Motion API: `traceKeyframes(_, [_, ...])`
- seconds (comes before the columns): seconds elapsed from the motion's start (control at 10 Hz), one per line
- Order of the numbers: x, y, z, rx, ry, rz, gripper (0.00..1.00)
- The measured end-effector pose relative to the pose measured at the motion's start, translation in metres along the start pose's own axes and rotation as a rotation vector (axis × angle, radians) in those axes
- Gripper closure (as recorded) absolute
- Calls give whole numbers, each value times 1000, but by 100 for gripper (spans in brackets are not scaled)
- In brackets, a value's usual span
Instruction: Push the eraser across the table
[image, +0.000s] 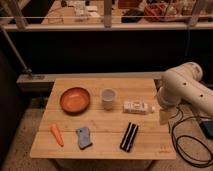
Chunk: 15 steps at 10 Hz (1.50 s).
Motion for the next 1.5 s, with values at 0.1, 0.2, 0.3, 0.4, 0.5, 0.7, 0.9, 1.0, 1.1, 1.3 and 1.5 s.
traceKeyframes(0.1, [0, 0, 0, 0, 0, 0, 20])
traceKeyframes(0.2, [0, 0, 0, 0, 0, 0, 20])
traceKeyframes(0.3, [0, 0, 0, 0, 0, 0, 20])
traceKeyframes(0.4, [0, 0, 0, 0, 0, 0, 20])
traceKeyframes(0.5, [0, 0, 0, 0, 0, 0, 20])
traceKeyframes(0.7, [0, 0, 0, 0, 0, 0, 20])
traceKeyframes(0.9, [0, 0, -1, 2, 1, 0, 20])
traceKeyframes(1.0, [0, 0, -1, 1, 1, 0, 20])
traceKeyframes(1.1, [0, 0, -1, 1, 1, 0, 20])
traceKeyframes(1.3, [0, 0, -1, 1, 1, 0, 20])
traceKeyframes(1.5, [-4, 7, 2, -1, -2, -12, 20])
